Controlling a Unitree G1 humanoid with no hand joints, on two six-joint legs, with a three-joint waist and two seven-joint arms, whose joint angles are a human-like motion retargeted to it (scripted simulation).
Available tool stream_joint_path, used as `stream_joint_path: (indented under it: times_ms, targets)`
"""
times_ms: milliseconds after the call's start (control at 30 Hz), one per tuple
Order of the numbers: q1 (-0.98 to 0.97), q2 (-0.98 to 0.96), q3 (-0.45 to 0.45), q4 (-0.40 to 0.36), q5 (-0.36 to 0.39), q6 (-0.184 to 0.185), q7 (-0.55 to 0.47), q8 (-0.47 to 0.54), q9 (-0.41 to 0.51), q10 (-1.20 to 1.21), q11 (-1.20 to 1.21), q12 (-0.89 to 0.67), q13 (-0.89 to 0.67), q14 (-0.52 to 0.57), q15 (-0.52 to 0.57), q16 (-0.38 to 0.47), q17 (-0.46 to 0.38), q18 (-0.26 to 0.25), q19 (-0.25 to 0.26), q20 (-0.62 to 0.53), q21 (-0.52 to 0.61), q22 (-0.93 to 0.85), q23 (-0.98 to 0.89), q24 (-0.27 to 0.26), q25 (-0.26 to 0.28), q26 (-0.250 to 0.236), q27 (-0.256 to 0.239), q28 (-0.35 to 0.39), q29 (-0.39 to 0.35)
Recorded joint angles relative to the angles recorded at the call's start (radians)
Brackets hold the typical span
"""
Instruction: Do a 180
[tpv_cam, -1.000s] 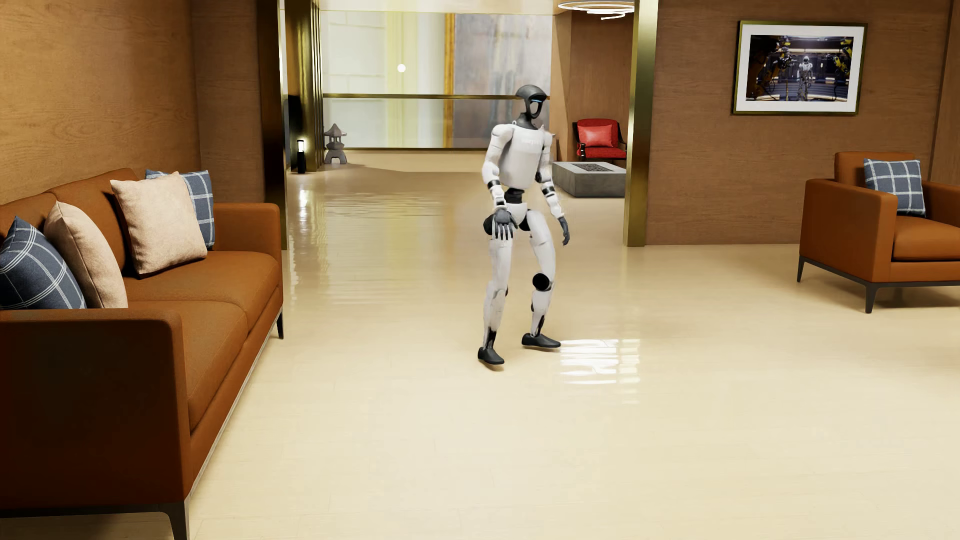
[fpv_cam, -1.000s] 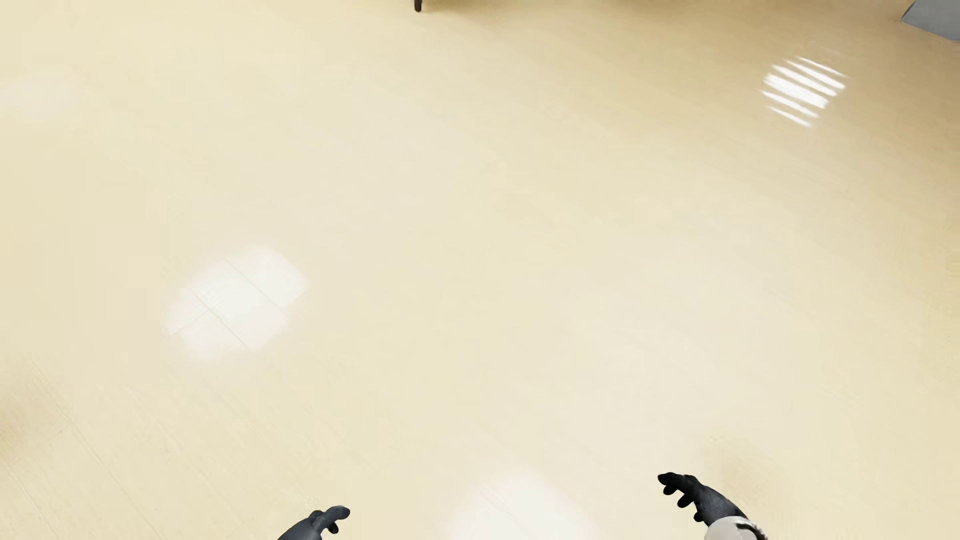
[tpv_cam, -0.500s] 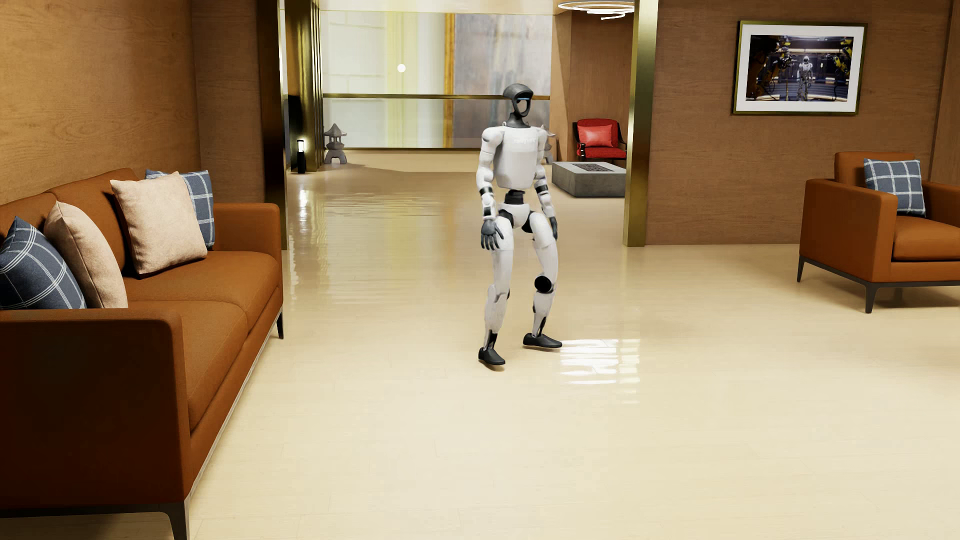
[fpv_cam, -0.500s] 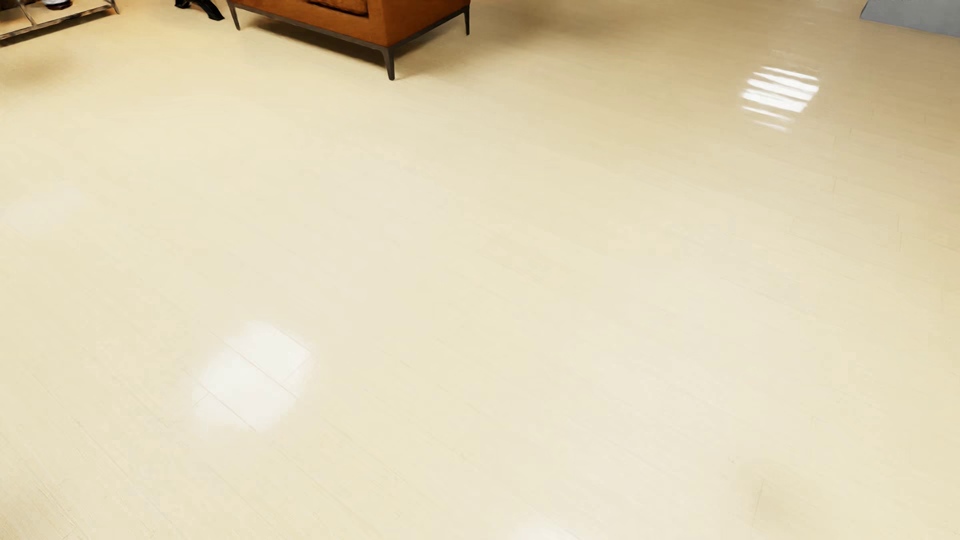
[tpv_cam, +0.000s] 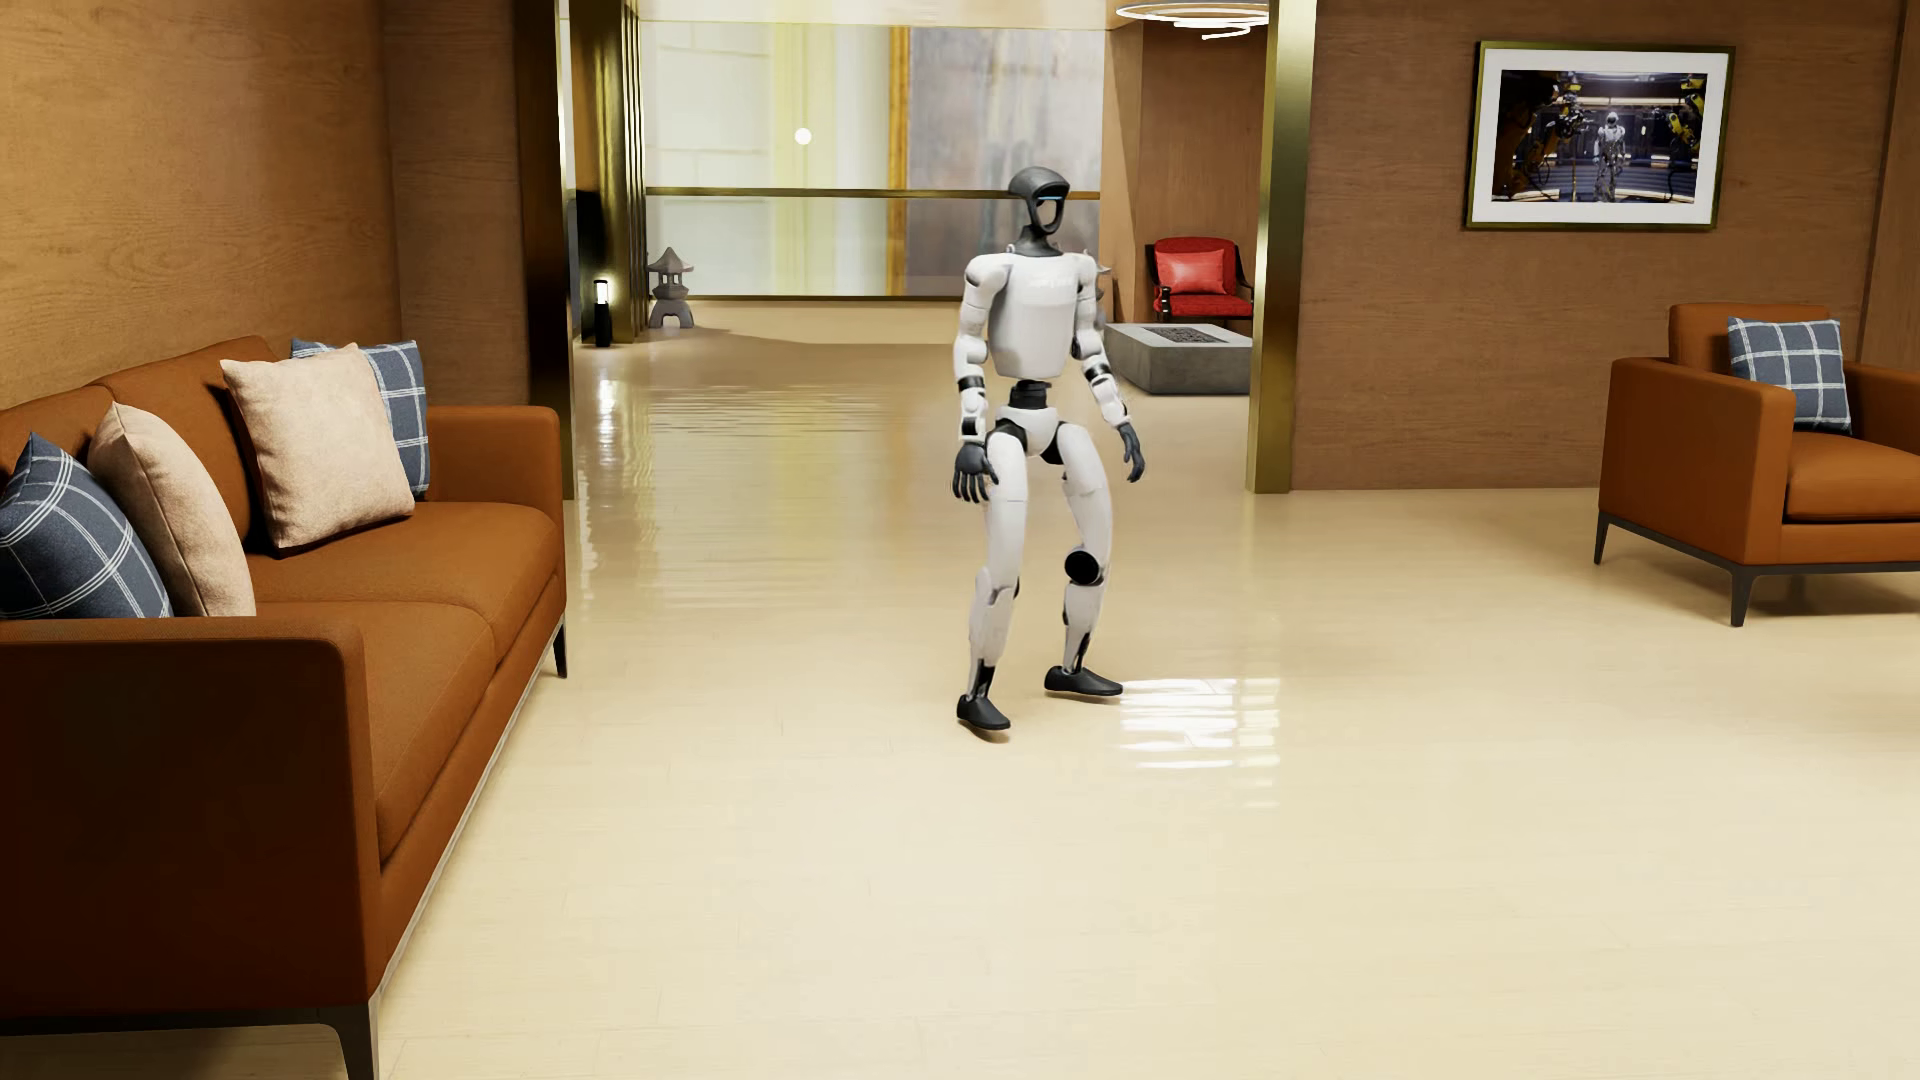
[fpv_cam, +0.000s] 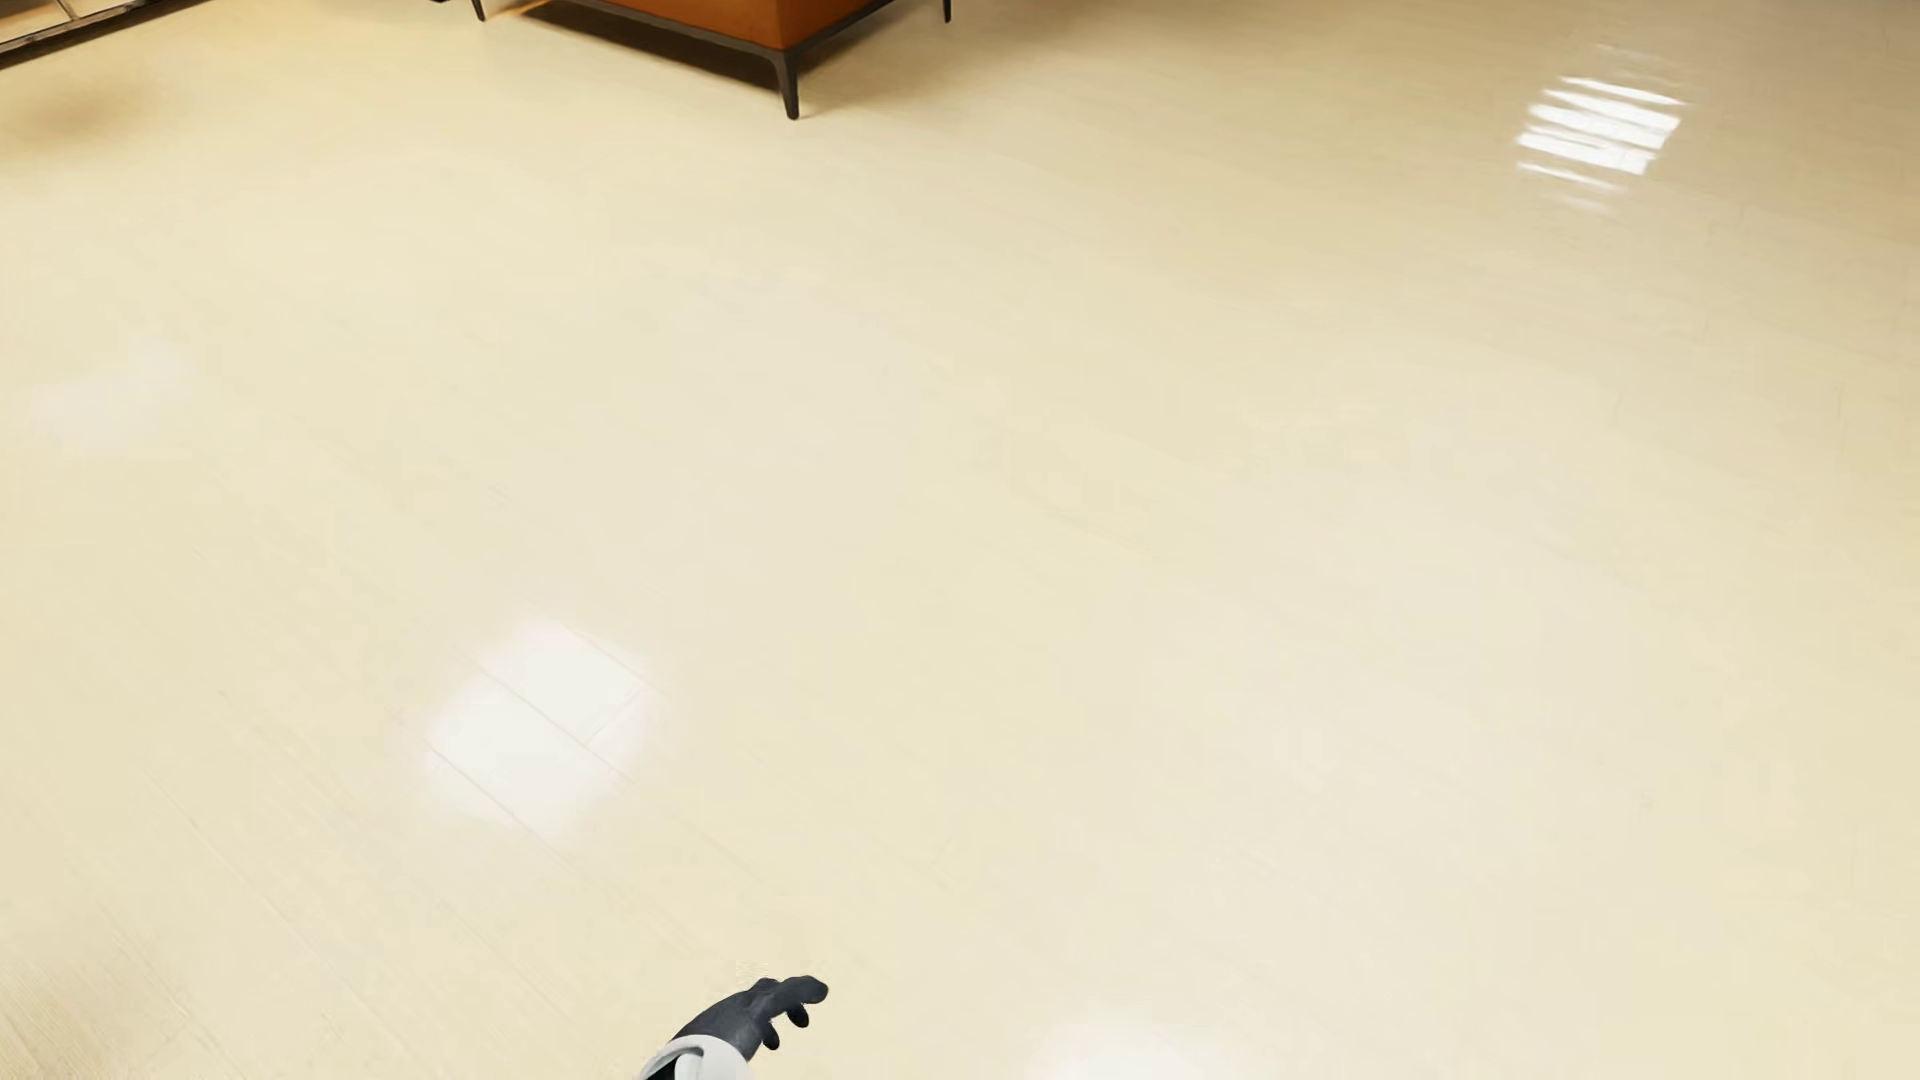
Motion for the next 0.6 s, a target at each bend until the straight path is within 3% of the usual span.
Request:
stream_joint_path:
  times_ms: [200, 333, 467, 600]
  targets:
    - [-0.033, -0.044, 0.009, 0.026, 0.026, 0.003, 0.017, 0.015, 0.01, -0.002, -0.006, 0.073, -0.069, 0.006, 0.012, 0.018, -0.026, -0.011, -0.009, -0.033, 0.036, 0.155, -0.091, -0.005, 0.014, 0.072, -0.054, -0.08, -0.028]
    - [-0.056, -0.069, 0.018, 0.05, 0.05, 0.002, 0.012, 0.011, 0.015, -0.003, -0.003, 0.139, -0.089, 0.017, 0.008, 0.06, -0.021, -0.026, -0.023, 0.004, 0.051, 0.161, -0.094, -0.026, 0.019, 0.088, -0.076, -0.059, -0.037]
    - [-0.095, -0.067, 0.026, 0.071, 0.072, 0.002, -0.049, -0.039, 0.023, 0.002, 0.002, 0.142, -0.057, 0.031, -0.009, 0.114, -0.001, -0.046, -0.046, 0.026, 0.037, 0.133, -0.062, -0.026, 0.023, 0.082, -0.064, -0.055, -0.038]
    - [-0.179, -0.033, 0.027, 0.066, 0.081, 0.012, -0.186, -0.159, 0.035, 0.038, -0.027, 0.049, -0.011, 0.037, -0.018, 0.119, 0.026, -0.053, -0.058, 0.004, 0.032, 0.095, -0.014, 0.004, 0.017, 0.072, -0.001, -0.051, -0.024]
